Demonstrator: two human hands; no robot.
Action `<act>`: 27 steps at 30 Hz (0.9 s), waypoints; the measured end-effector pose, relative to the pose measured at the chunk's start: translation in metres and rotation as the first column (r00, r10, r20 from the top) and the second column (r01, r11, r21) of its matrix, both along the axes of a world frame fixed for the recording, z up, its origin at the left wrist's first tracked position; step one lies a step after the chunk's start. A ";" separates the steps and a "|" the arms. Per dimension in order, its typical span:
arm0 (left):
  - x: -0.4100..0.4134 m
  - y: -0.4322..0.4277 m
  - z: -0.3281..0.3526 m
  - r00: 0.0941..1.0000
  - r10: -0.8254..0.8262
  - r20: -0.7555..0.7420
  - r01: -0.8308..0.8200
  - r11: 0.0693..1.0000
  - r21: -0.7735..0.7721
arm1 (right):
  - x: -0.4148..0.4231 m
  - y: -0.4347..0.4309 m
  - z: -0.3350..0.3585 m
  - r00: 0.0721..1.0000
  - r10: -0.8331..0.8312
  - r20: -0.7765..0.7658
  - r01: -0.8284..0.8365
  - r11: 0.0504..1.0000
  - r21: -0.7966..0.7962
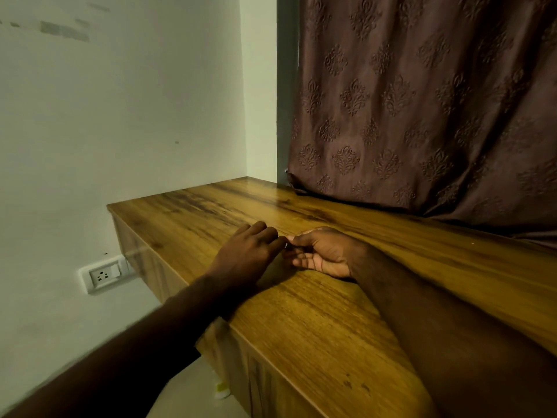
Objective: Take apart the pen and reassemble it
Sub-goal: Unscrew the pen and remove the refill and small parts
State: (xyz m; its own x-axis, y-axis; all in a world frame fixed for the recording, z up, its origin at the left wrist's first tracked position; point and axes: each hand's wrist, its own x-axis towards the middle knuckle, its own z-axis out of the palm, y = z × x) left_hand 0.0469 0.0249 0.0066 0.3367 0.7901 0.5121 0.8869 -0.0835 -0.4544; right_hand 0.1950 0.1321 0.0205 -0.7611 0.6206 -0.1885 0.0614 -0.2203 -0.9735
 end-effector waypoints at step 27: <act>-0.008 0.007 -0.009 0.931 0.080 0.357 -0.068 0.997 -0.045 | -0.001 -0.001 -0.003 0.997 -0.048 -0.068 0.046 0.999 -0.030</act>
State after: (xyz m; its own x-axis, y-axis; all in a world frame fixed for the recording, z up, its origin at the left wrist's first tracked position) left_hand 0.0391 0.0319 -0.0023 0.0754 0.8236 0.5621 0.9945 -0.0207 -0.1031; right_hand 0.1936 0.1316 0.0175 -0.7431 0.6510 -0.1551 -0.0159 -0.2489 -0.9684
